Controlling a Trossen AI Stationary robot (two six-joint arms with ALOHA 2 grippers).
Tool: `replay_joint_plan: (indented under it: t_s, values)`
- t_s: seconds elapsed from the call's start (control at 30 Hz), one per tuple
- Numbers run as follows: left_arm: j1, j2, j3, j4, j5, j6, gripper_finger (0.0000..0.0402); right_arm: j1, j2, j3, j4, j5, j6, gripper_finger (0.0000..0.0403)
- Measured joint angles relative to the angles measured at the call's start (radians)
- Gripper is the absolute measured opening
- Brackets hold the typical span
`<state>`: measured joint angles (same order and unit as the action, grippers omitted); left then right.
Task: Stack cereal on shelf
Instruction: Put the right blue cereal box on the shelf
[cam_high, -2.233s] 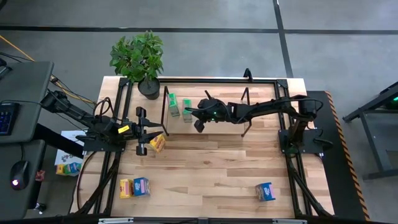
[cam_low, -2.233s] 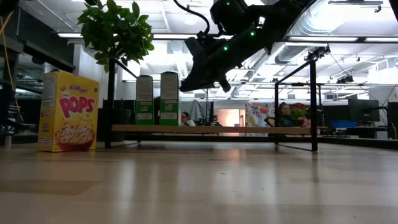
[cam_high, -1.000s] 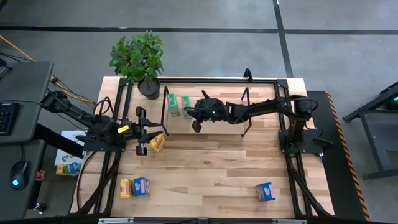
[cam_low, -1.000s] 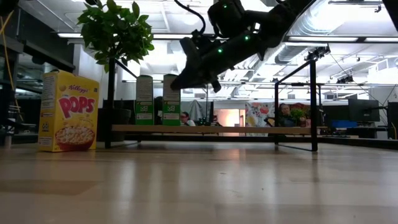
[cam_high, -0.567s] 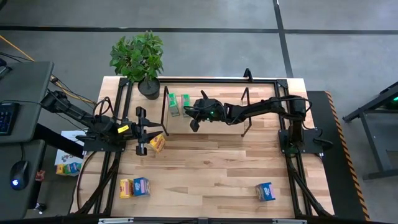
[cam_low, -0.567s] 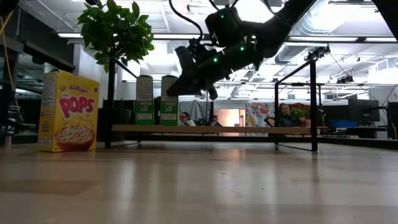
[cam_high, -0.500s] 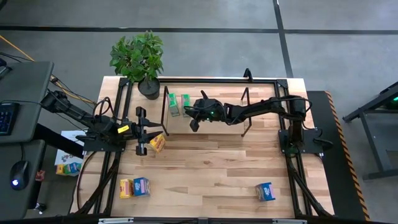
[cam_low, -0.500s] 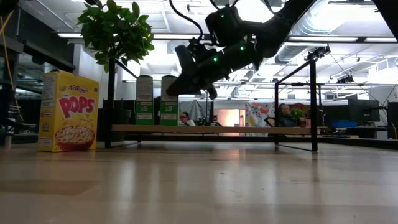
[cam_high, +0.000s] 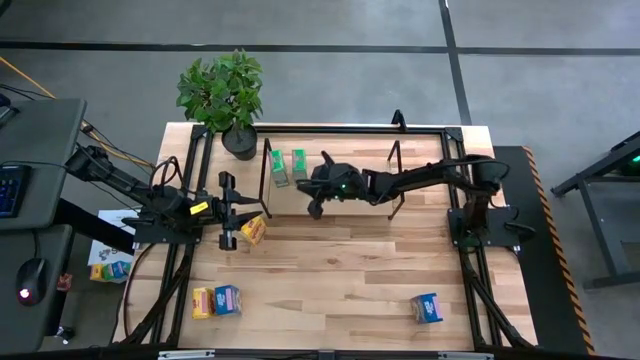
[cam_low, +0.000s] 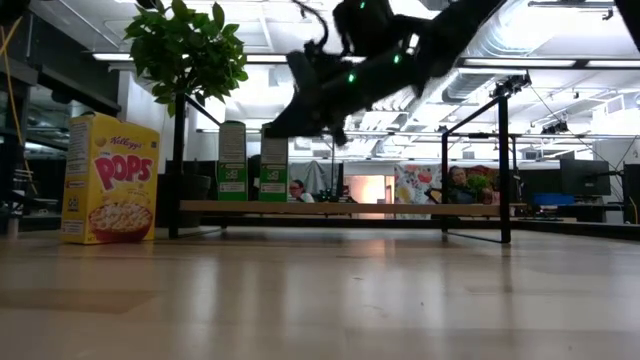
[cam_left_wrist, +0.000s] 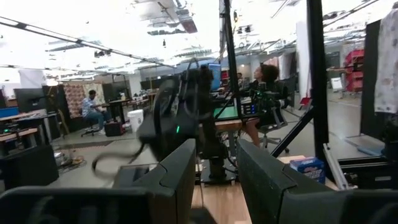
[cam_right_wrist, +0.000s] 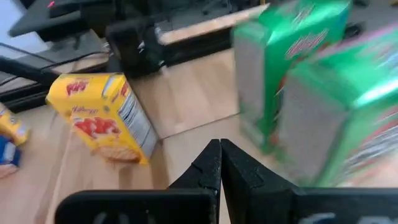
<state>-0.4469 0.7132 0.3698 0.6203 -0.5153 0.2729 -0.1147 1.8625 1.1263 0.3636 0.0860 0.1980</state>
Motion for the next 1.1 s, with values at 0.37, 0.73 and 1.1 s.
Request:
replay_joint_plan:
  t_s: [0.37, 0.73, 1.1]
  values:
    - [0.000, 0.000, 0.000, -0.041, -0.144, -0.027, 0.0106, 0.044, -0.268, 0.000, -0.367, 0.142, -0.068, 0.0000]
    - [0.000, 0.000, 0.000, -0.047, -0.144, -0.033, 0.0106, 0.168, -0.473, 0.000, -0.728, 0.384, 0.016, 0.0000]
    - [0.000, 0.000, 0.000, -0.047, -0.144, -0.035, 0.0106, 0.240, -0.492, -0.002, -0.853, 0.464, 0.064, 0.0000]
